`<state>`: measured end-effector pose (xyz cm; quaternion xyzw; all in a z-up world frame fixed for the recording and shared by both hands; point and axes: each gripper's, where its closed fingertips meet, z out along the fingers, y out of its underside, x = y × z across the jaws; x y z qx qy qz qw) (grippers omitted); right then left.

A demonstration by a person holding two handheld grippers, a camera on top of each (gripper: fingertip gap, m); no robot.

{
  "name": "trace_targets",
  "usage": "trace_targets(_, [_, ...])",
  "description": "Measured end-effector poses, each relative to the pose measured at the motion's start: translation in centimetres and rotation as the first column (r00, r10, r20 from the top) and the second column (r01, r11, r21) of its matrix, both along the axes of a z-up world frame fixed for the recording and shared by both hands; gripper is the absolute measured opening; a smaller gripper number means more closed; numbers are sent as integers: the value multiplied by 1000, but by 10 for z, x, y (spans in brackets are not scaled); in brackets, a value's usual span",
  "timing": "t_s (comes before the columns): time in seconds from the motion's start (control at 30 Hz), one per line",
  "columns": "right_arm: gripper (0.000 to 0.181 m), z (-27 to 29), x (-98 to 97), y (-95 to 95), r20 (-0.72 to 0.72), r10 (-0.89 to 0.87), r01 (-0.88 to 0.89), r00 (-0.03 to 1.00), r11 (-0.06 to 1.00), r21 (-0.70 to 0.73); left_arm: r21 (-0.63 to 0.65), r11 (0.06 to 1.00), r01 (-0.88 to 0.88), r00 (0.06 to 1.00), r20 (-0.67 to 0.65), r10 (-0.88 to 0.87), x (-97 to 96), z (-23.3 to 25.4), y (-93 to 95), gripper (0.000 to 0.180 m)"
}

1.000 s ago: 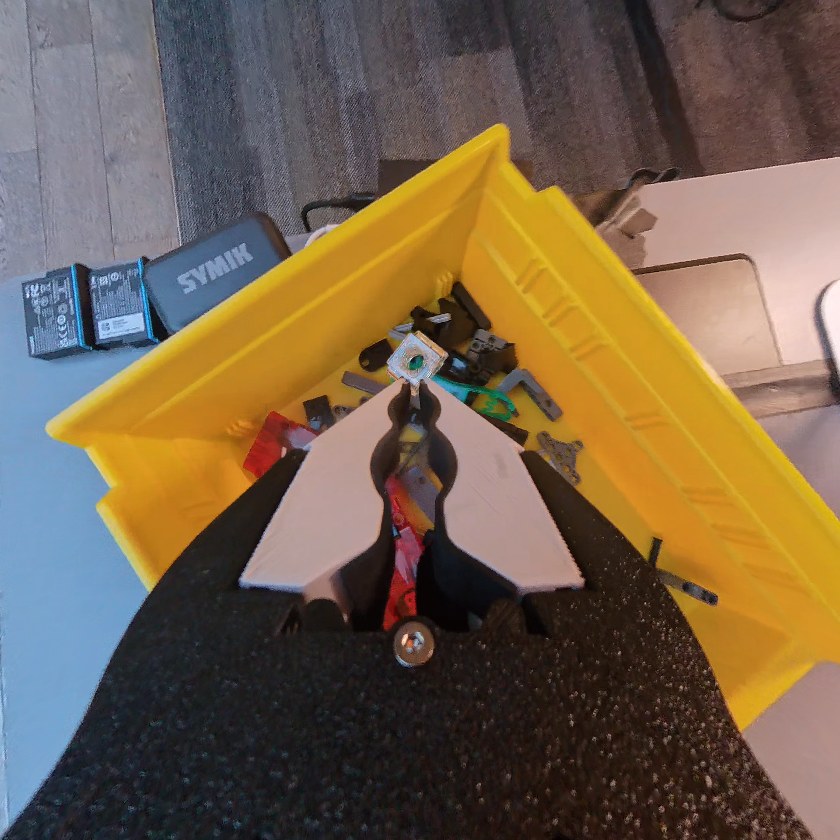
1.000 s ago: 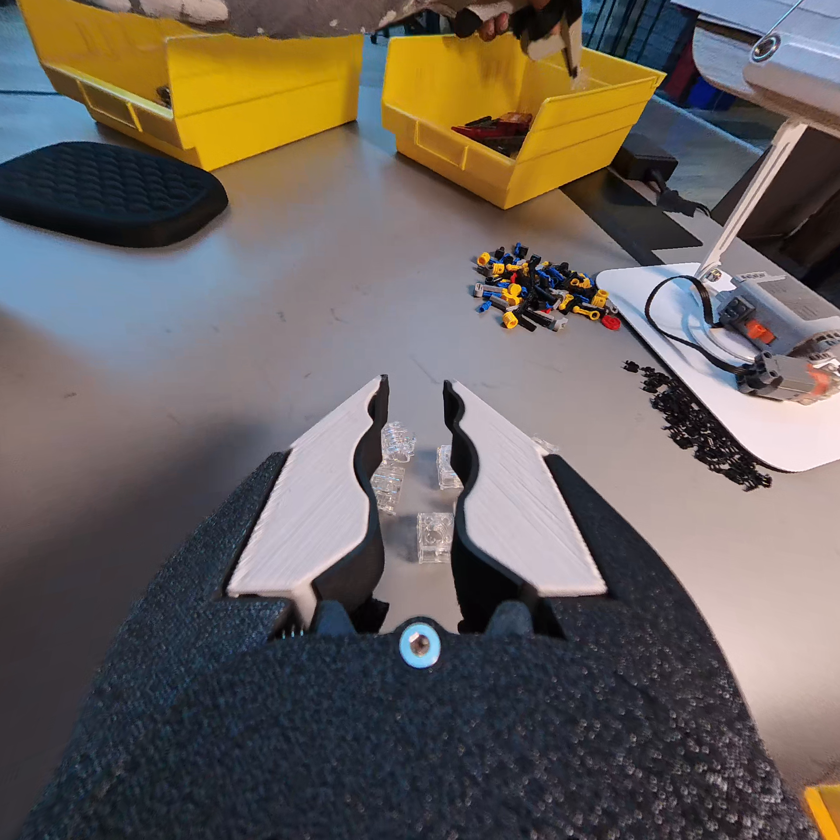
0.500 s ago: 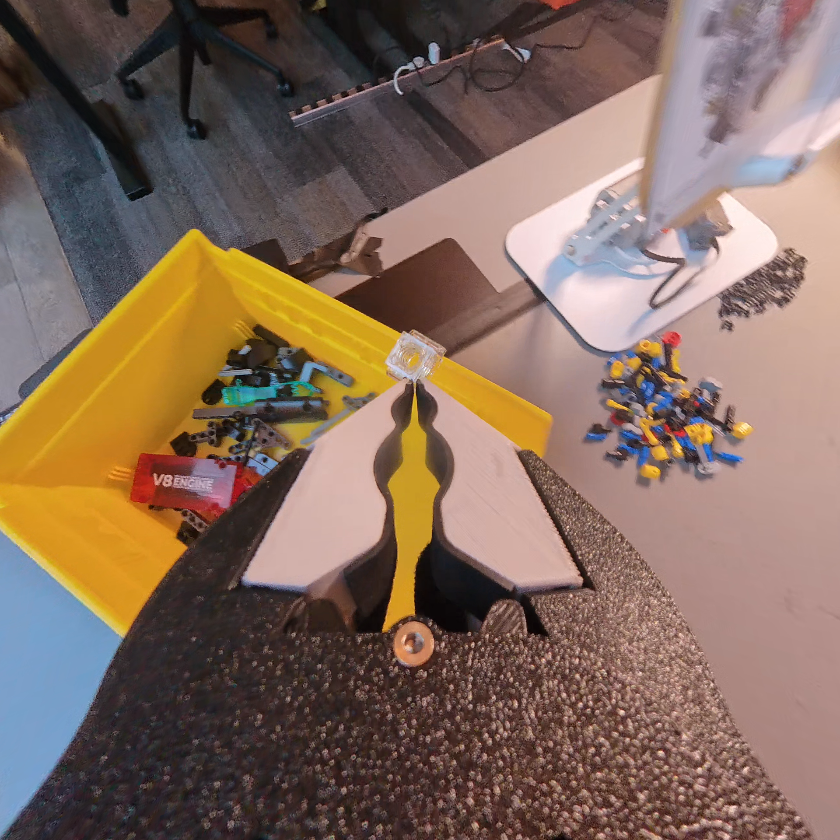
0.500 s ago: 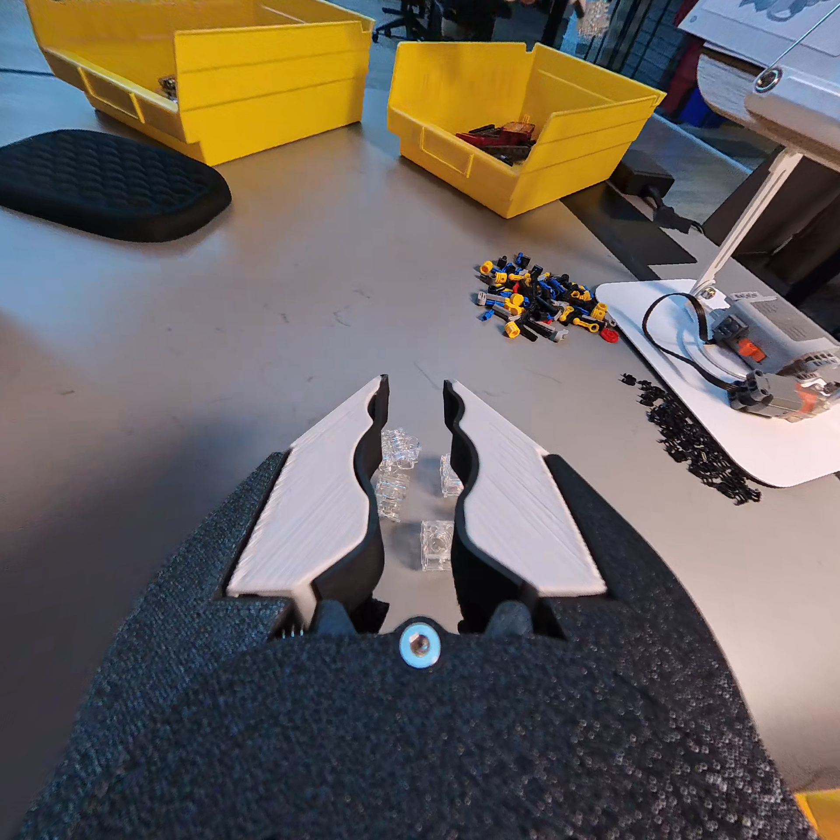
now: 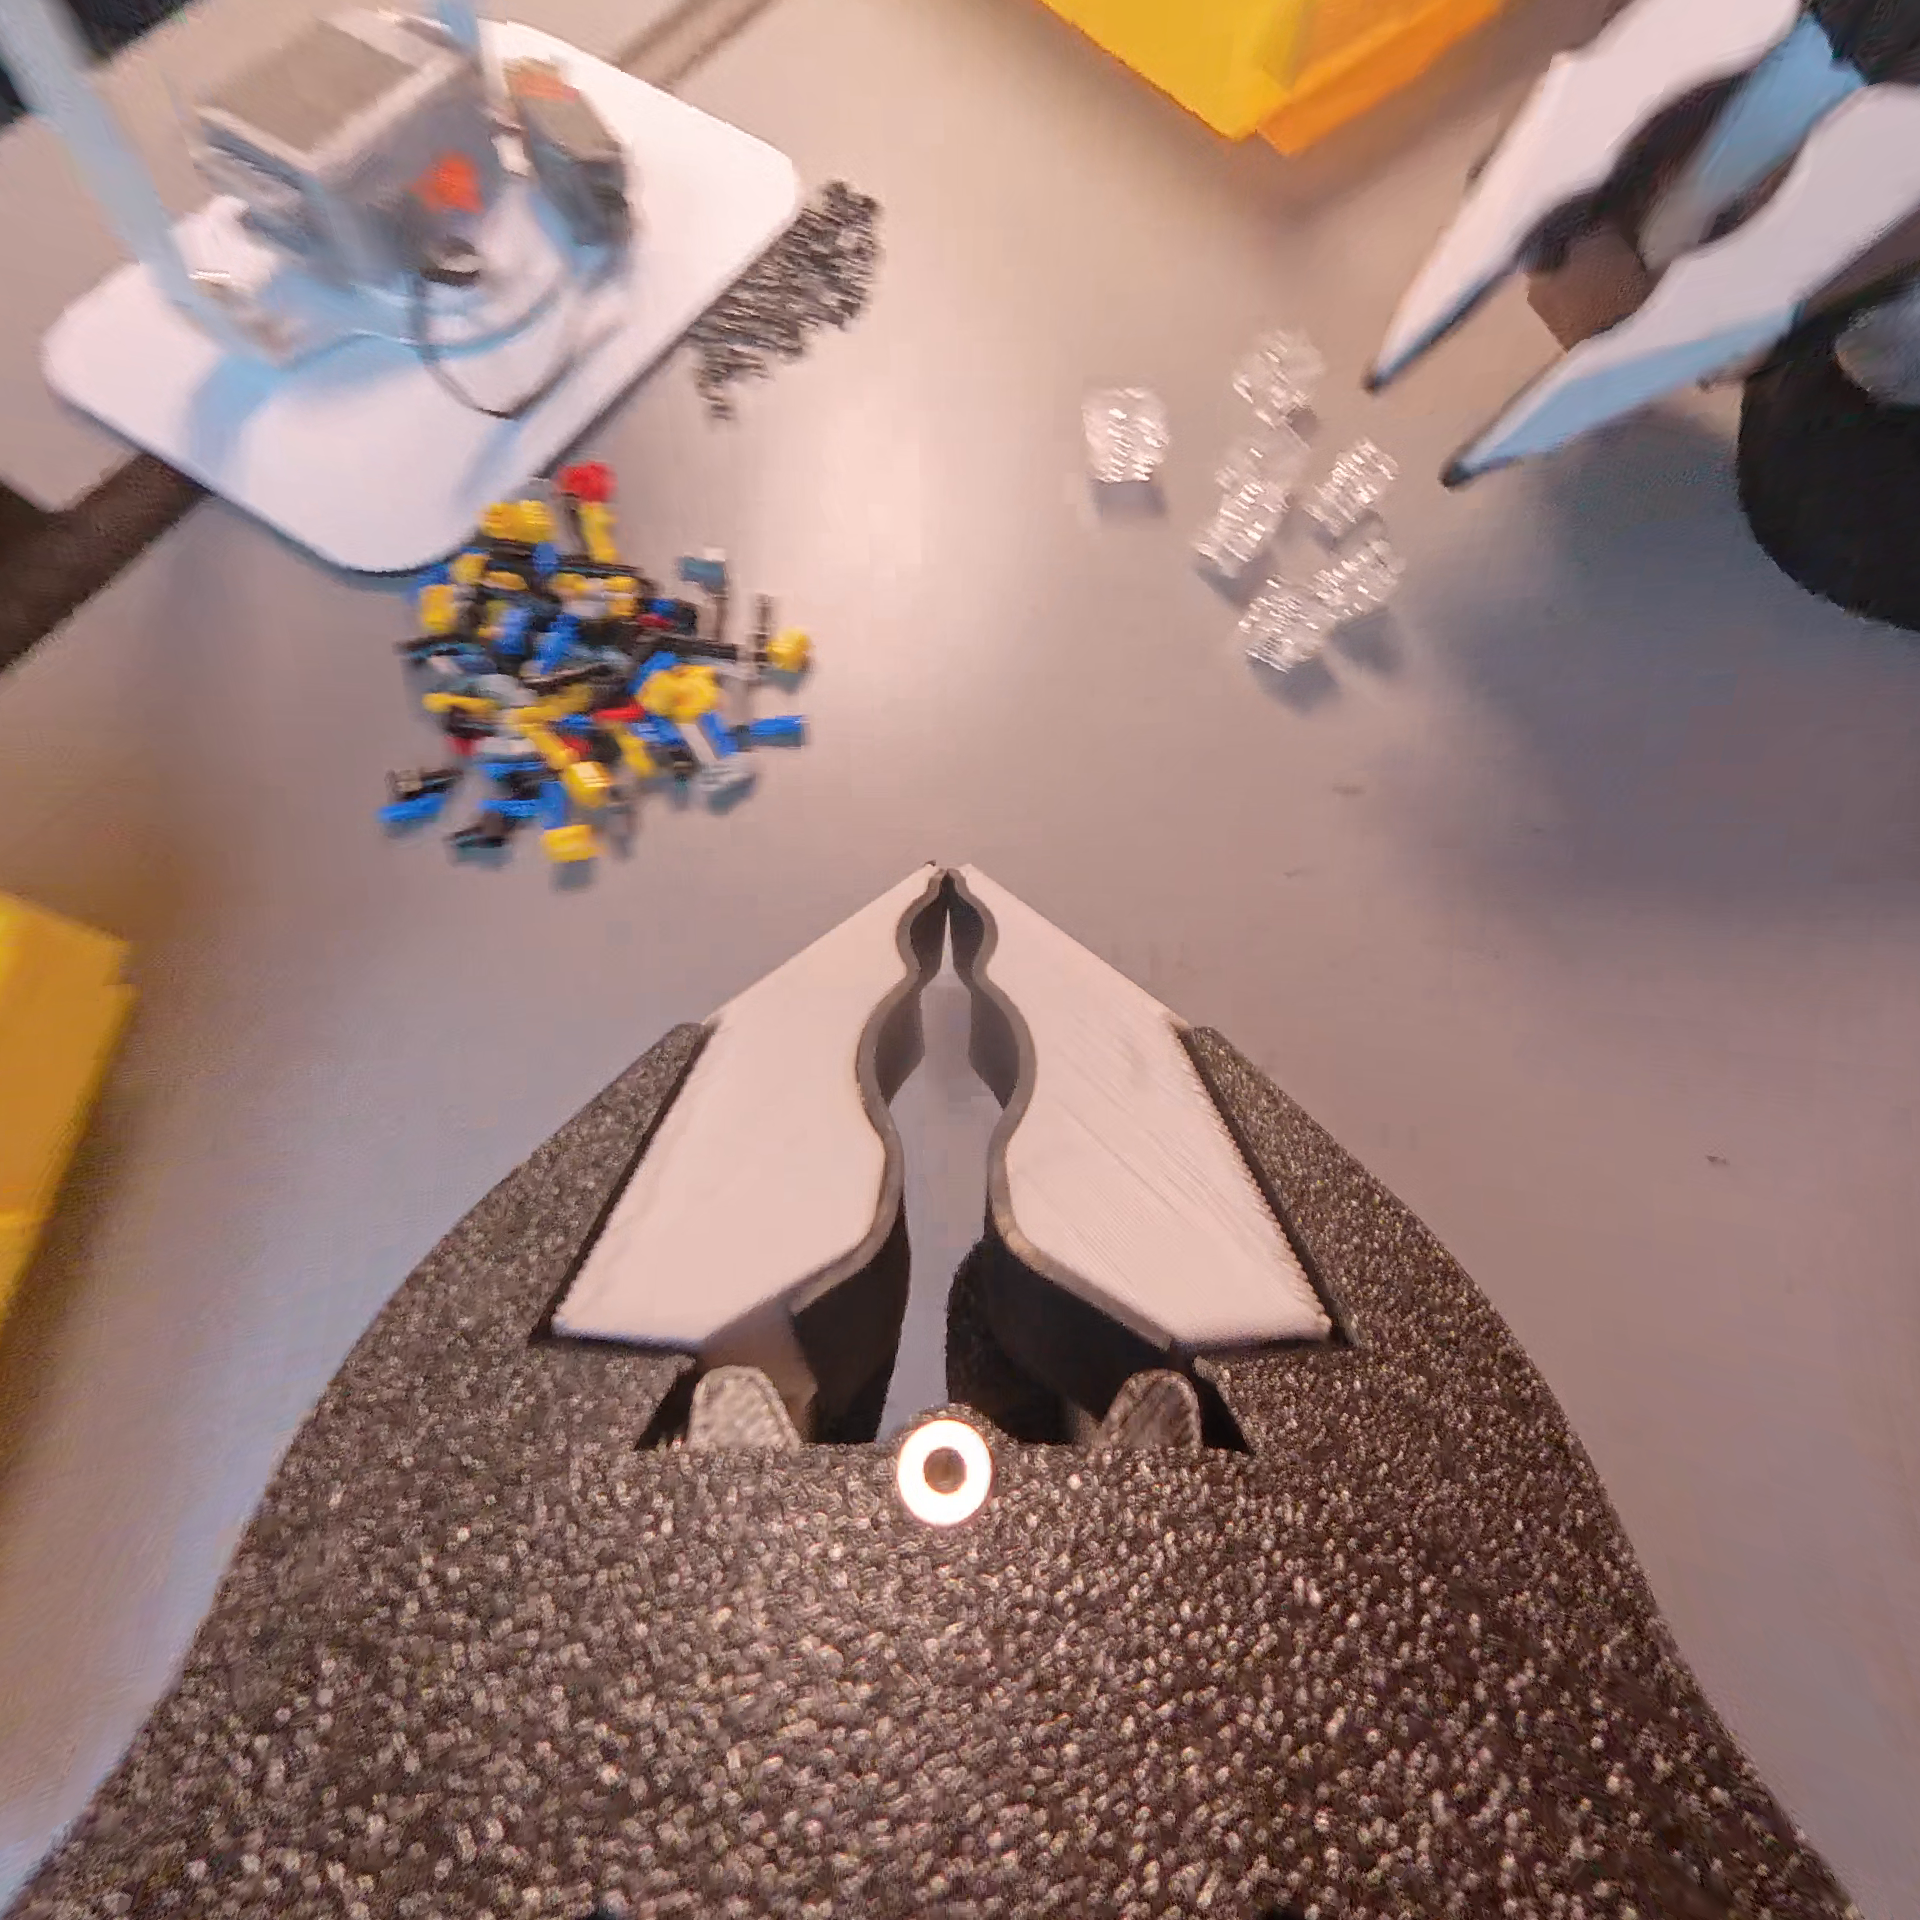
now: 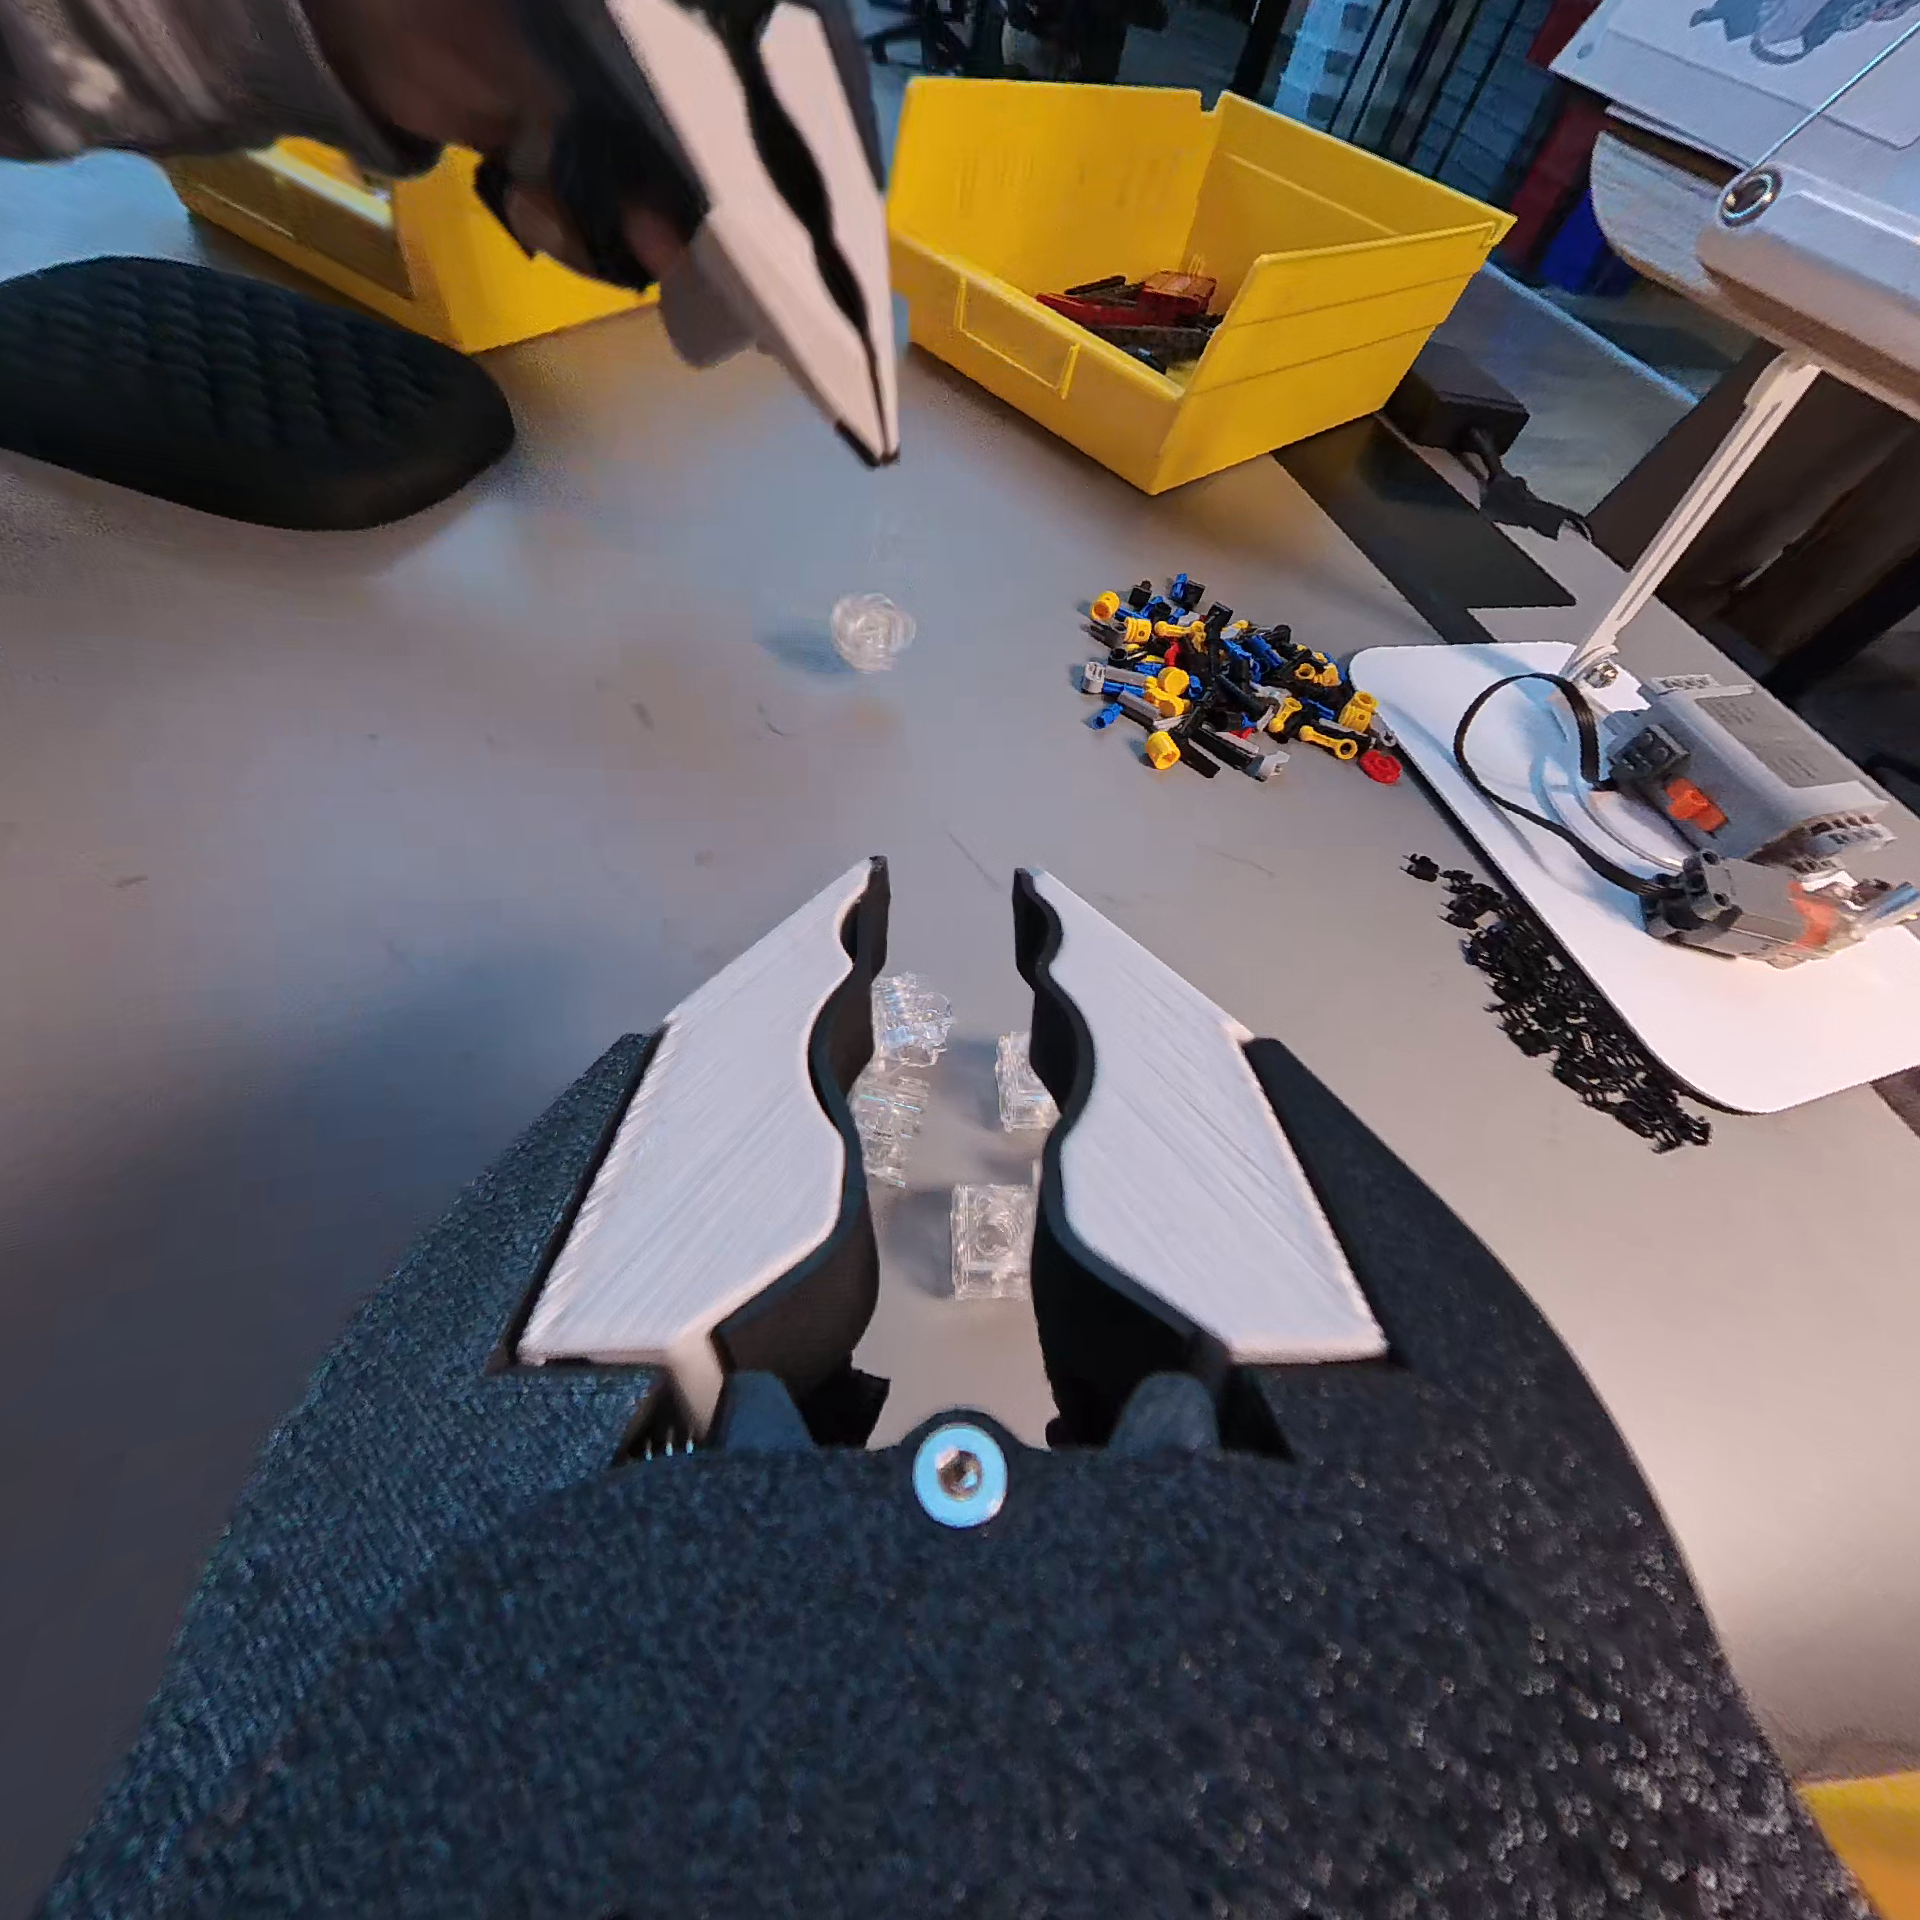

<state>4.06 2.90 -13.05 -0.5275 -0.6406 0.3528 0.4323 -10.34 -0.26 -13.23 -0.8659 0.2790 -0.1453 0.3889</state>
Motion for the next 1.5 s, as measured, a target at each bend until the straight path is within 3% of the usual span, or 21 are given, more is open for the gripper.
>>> trace_targets(0.17, [23,1,4,14,-12,-57,57,998,998,0,50,996,71,996,-49,-68,54,-37,-11,0])
trace_targets(0.27, [23,3,6,21,-30,-87,87,996,996,-2,72,995,69,996,44,-73,62,-26,-9,0])
trace_targets(0.37, [24,3,10,25,-17,-89,89,996,996,10,48,988,148,982,111,-152,77,-24,-17,22])
trace_targets(0.47, [28,-17,33,-1,176,93,-81,980,994,-76,98,969,228,968,81,-236,96,-26,-21,30])
trace_targets(0.57, [50,-52,83,-6,461,96,-42,882,991,-125,101,965,242,966,67,-250,99,-29,-15,33])
trace_targets(0.83, [47,-74,148,1,591,-91,188,801,977,-104,151,973,173,973,129,-193,75,-25,17,33])
trace_targets(1.2, [44,-67,172,14,531,-297,378,793,924,-48,235,971,49,959,260,-112,56,-10,18,32])
trace_targets(1.27, [23,-68,172,11,525,-287,359,801,933,-37,240,970,32,955,278,-100,54,-8,19,34])
trace_targets(1.3, [23,-67,168,12,512,-298,353,805,936,-10,236,971,31,955,280,-98,54,-8,19,36])
trace_targets(1.4, [23,-34,135,16,362,-295,302,884,953,40,232,973,19,956,281,-86,52,-9,20,43])
trace_targets(1.5, [23,5,66,-10,162,-112,115,981,993,-12,217,976,21,962,263,-79,53,-13,21,51])
